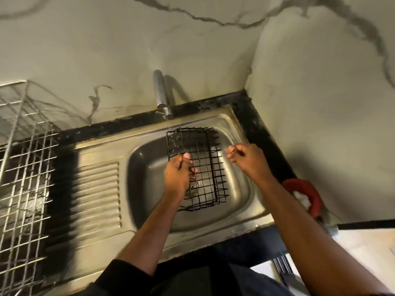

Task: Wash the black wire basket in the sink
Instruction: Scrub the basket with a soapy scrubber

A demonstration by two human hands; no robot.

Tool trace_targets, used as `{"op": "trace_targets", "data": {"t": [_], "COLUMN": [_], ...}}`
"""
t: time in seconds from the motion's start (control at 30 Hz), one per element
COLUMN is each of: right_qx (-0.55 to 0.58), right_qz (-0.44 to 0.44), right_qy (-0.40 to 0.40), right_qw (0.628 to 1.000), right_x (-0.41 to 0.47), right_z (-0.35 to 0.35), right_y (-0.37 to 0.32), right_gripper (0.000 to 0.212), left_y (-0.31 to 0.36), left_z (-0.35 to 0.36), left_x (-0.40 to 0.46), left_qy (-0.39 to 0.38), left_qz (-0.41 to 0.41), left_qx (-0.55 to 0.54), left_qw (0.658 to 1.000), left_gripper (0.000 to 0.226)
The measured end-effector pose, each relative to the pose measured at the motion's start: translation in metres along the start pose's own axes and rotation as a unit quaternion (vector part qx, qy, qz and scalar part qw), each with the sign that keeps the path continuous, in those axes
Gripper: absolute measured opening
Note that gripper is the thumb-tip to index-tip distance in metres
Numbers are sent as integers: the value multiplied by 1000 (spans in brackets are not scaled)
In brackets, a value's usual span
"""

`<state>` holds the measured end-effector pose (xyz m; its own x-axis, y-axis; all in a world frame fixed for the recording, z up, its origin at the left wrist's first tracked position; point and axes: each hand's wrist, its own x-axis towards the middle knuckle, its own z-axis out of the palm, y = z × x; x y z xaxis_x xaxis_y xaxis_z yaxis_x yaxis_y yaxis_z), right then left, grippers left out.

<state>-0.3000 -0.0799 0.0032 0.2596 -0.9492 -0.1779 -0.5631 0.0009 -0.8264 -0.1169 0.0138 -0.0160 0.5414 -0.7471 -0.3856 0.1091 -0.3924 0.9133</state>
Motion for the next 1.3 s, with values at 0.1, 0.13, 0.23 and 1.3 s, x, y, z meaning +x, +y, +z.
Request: {"op": "trace_targets", "data": {"t": [0.1,0.13,0.23,1.3], "right_qx": [-44,-62,-81,-199], "right_qz": [12,21,40,59], "right_qy": [3,1,16,140], "right_qw": [999,998,996,968], "right_x": [-16,-22,-38,-85], "right_z": [-11,-15,-31,-95], "right_y": [11,15,23,63], "right_gripper": [20,21,16,27], "left_y": [0,1,1,8], "left_z": [15,19,29,55], "left_x": [-6,-9,-15,-28], "left_qy": [-4,-4,-6,-39], "left_qz": [34,57,141,274], "left_qx": [46,64,128,284], "left_qw": [998,996,982,918], "left_gripper": [30,28,25,40]}}
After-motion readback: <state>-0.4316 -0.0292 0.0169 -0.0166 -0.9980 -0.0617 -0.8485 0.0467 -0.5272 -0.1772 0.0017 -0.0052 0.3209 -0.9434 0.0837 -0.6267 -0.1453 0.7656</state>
